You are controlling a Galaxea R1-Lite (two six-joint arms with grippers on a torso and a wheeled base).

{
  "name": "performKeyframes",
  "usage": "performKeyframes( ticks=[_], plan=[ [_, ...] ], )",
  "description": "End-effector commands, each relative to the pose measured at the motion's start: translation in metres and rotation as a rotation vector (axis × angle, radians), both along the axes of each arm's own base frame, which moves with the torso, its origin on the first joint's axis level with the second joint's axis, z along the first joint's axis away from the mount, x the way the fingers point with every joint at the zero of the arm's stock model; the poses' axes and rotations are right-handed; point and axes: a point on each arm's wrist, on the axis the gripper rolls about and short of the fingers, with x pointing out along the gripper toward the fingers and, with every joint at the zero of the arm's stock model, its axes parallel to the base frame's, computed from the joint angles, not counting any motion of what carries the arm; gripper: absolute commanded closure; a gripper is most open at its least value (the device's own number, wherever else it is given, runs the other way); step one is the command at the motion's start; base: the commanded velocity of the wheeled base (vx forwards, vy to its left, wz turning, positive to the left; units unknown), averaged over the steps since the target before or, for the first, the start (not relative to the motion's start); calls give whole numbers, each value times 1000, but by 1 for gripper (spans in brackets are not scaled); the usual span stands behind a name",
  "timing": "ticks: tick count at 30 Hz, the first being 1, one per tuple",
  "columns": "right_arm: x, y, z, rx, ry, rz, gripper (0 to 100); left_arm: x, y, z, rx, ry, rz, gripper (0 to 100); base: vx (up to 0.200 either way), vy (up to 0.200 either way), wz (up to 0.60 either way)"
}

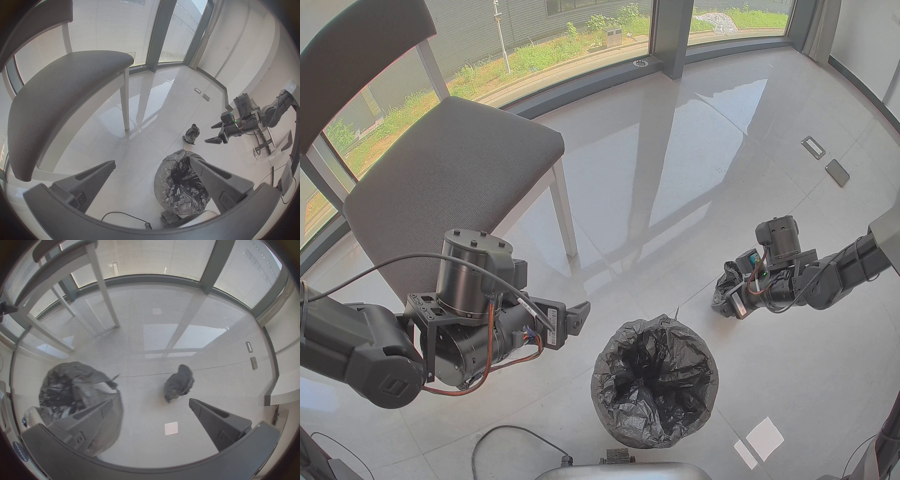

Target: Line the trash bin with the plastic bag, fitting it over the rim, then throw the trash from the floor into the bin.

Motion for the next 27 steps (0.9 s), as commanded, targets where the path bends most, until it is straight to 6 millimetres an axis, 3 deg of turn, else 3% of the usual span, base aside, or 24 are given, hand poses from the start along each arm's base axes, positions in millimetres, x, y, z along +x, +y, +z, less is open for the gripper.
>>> performKeyframes(
  ticks=[1,12,27],
  plan=[
    [41,-31,-18,-30,-16,-72,0,1,1,3,-8,-14,5,0,0,0,0],
    [96,-48,-47,-35,-47,-56,0,8,11,3,3,-19,41,0,0,0,0],
    [146,-70,-102,-6,-67,-45,0,11,13,5,8,-34,48,0,0,0,0]
  ],
)
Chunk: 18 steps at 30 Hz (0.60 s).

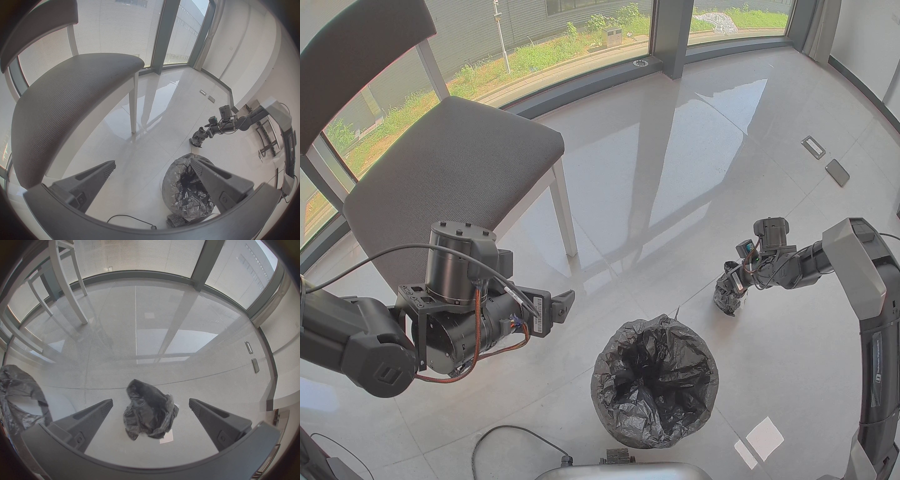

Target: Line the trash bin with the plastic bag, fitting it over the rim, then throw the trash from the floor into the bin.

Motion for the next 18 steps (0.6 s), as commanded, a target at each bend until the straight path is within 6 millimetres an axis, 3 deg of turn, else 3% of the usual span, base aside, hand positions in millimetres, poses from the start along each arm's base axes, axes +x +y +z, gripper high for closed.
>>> performKeyframes(
  ticks=[1,3,4,14,18],
  plan=[
    [19,-6,-40,9,17,-6,0,1,-1,1,-3,-8,-1,0,0,0,0],
    [22,-8,-43,15,14,-3,0,1,-1,2,-3,-9,-2,0,0,0,0],
    [25,-10,-48,30,12,9,100,1,-1,2,1,-11,-3,0,0,0,0],
    [24,-30,-57,14,41,-47,100,1,-2,0,6,-6,-9,0,0,0,0],
    [14,-32,-30,9,19,-47,100,1,-3,0,7,-5,-9,0,0,0,0]
  ],
)
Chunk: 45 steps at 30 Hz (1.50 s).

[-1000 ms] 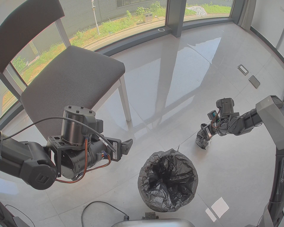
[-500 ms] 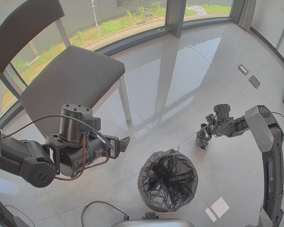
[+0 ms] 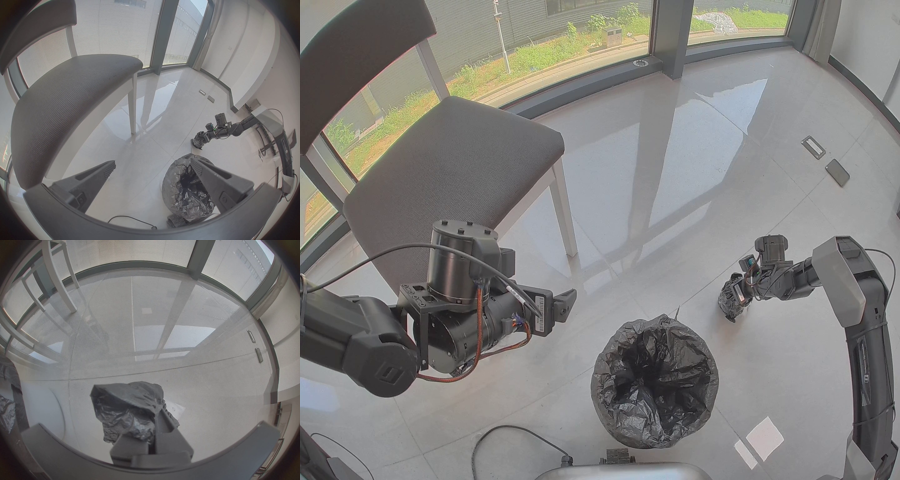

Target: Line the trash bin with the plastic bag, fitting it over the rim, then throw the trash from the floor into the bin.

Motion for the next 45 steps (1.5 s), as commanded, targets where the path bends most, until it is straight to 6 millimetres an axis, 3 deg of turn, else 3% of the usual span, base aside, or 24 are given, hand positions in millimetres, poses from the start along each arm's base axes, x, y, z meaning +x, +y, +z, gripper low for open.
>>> performKeyframes(
  ticks=[1,5,7,8,9,14,17,18,19,22,25,27,28,37,45],
  plan=[
    [-13,-3,30,-6,-21,-4,100,0,0,-2,5,6,-1,0,0,0,0],
    [-41,1,82,-7,-60,8,100,-3,-2,-2,6,7,-7,0,0,0,0],
    [-67,7,117,-8,-91,23,100,-4,-4,-3,9,6,-9,0,0,0,0],
    [-67,7,117,-8,-91,23,100,-4,-4,-3,9,6,-9,0,0,0,0],
    [-95,8,151,-11,-132,34,100,-4,-4,-3,11,5,-8,0,0,0,0],
    [-185,21,225,-33,-245,119,100,-9,-7,-7,20,17,-25,0,0,0,0],
    [-224,34,243,-36,-261,186,100,-10,-7,-8,24,22,-26,0,0,0,0],
    [-256,43,257,-27,-271,238,100,-10,-7,-8,22,22,-26,0,0,0,0],
    [-267,45,260,-23,-271,255,100,-10,-7,-9,23,23,-26,0,0,0,0],
    [-325,57,279,-7,-267,376,100,-10,-5,-9,24,25,-20,0,0,0,0],
    [-366,61,286,22,-231,490,100,-10,-3,-8,22,22,-17,0,0,0,0],
    [-377,61,286,32,-210,522,100,-11,-3,-8,21,21,-17,0,0,0,0],
    [-394,61,283,58,-150,579,100,-10,-2,-6,18,18,-13,0,0,0,0],
    [-404,81,257,66,18,711,100,-10,15,9,-19,-32,32,0,0,0,0],
    [-366,124,213,36,194,765,100,-15,19,12,14,-81,1,0,0,0,0]
  ],
)
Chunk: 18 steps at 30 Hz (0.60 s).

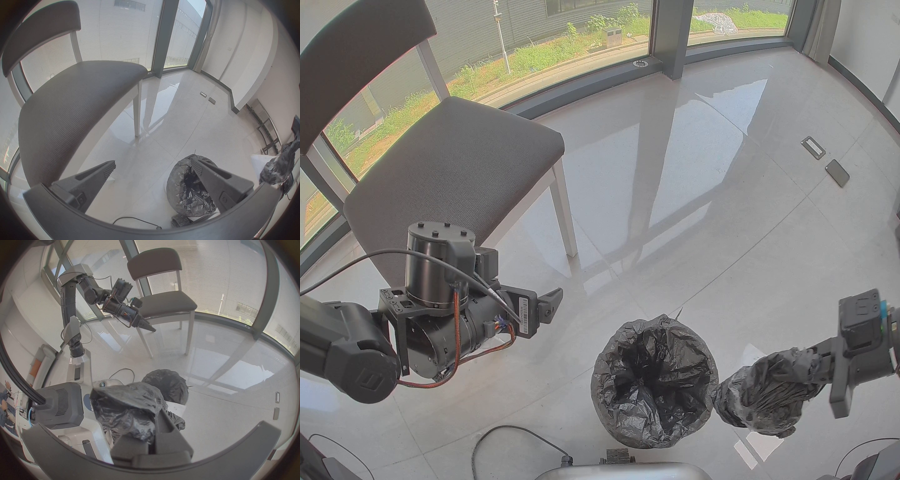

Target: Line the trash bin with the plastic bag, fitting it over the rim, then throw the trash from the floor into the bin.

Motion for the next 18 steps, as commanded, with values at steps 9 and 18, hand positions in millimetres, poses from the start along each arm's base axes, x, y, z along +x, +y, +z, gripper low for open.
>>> performKeyframes(
  ticks=[9,18],
  plan=[
    [69,66,-68,-47,145,69,100,-4,14,13,-21,-80,4,0,0,0,0],
    [82,73,-87,-84,191,56,100,-6,19,12,-18,-77,14,0,0,0,0]
  ],
)
